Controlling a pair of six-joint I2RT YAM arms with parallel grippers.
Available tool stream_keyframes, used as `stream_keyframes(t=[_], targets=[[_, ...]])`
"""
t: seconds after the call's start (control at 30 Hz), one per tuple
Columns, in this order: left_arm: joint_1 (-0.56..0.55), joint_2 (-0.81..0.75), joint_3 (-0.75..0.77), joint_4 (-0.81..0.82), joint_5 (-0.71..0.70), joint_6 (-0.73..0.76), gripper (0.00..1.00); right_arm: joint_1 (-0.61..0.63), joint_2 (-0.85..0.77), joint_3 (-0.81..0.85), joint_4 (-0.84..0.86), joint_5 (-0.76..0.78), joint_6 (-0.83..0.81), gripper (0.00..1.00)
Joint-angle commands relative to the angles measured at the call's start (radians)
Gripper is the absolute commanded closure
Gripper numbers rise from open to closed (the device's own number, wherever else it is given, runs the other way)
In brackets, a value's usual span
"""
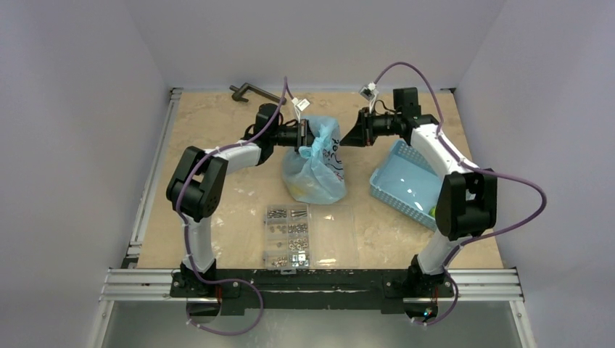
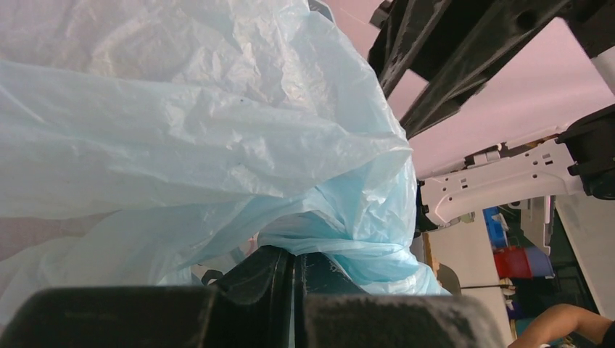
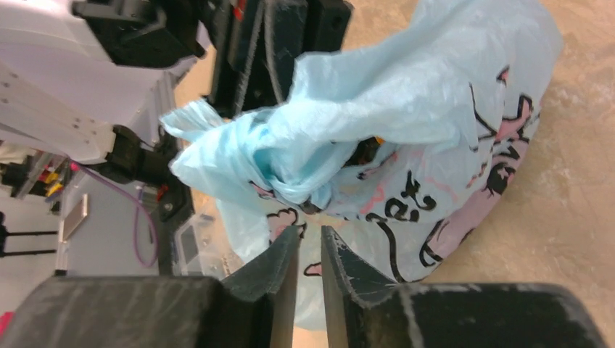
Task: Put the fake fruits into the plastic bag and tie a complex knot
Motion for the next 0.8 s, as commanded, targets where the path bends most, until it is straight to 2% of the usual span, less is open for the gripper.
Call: stream_keyframes(t=[0.0,0.07,0.17,0.37,0.57,0.77], targets=[[0.001,0.0,0.01,0.07,0.025,-0.009,1.0,0.013,-0.024,-0.083,0.071,0.122,0.002,0.91],[0.001,-0.001,0.008,0.075,0.025,-0.013,1.0,0.029,-0.008,-0.078,0.114,0.14,0.005,0.94],[-0.001,-0.001,0.006,0.075,0.028,-0.01,1.0,0.061,0.028,-0.039,0.152,0.132,0.028,0.94],[-0.002,-0.006,0.007,0.043,0.025,0.023,1.0,0.109,0.043,-0.032,0.276,0.089,0.14,0.82],[-0.015,-0.002,0.01,0.033,0.026,0.037,1.0,0.159,0.061,-0.001,0.351,0.046,0.209,0.64],[-0.017,0.003,0.014,0.01,0.033,0.058,1.0,0.177,0.082,0.027,0.365,0.019,0.228,0.58]])
